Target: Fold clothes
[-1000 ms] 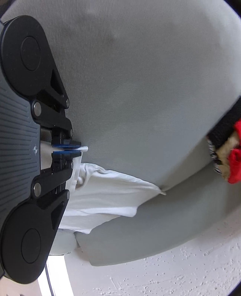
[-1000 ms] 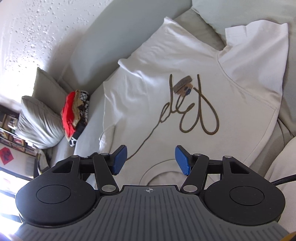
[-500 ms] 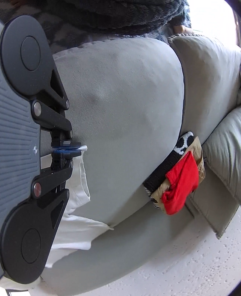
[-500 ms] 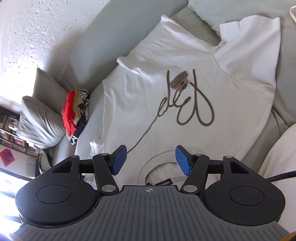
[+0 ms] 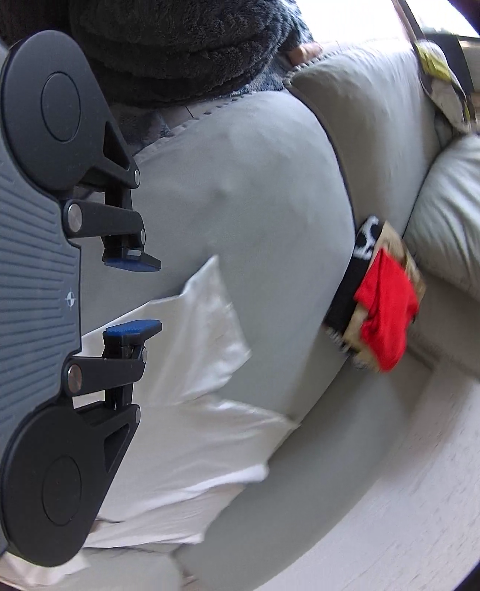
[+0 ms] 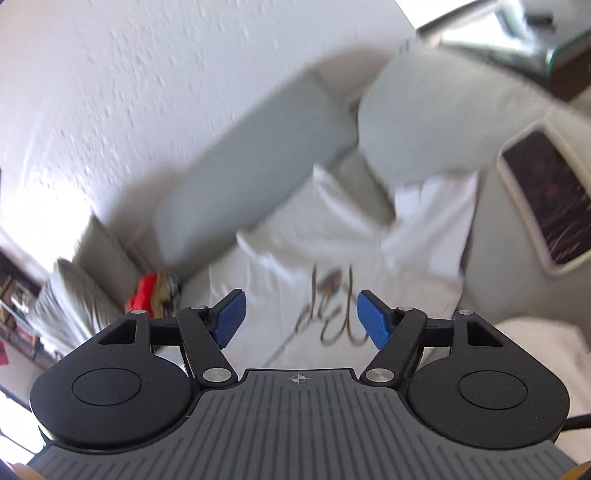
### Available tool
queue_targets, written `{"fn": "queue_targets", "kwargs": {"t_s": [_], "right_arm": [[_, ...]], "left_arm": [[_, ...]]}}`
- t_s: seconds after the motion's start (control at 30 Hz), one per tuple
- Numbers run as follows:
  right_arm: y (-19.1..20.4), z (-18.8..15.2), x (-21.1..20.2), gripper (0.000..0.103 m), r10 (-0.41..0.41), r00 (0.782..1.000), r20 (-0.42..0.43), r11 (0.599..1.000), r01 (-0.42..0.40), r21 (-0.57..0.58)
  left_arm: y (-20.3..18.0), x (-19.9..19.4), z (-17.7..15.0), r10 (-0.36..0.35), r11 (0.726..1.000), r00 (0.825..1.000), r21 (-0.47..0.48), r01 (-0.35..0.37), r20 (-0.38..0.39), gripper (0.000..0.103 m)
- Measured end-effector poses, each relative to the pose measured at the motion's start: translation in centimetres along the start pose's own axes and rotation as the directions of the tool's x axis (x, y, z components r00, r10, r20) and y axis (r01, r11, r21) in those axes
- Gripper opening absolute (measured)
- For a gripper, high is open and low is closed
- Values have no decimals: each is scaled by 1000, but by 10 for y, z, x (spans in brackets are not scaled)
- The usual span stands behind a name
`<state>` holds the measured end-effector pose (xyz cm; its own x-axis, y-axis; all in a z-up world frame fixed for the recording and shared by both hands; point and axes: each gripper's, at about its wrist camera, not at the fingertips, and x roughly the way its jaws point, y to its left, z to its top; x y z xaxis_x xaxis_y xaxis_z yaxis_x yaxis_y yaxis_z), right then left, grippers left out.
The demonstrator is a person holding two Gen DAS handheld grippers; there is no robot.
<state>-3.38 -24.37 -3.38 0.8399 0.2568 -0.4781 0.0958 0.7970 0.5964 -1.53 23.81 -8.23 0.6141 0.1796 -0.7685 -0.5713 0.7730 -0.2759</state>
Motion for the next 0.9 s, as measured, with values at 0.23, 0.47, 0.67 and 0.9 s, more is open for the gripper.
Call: {"fn": "queue_targets", "kwargs": {"t_s": [0.23,0.47,0.67,0.9], "right_arm": [[-3,24,-90,93,-53,960,275,991,85,-106],[-43,-7,16,5,-155,987,-45,980,148,-133],[-50,-36,95,10,-209,947,-246,957,146,-249],[-15,-52,126,37,-185,931,-316,922,52,-385]], "left_arm": [[-51,-26,-16,-100,978,993,176,109,-56,36],[-100,-5,-57,-72,919,995,384,92,-66,42],[-103,21,-81,-2,903,994,426,49,-111,43],[-127,44,-88,35,884,996,467,6,-79,34]]}}
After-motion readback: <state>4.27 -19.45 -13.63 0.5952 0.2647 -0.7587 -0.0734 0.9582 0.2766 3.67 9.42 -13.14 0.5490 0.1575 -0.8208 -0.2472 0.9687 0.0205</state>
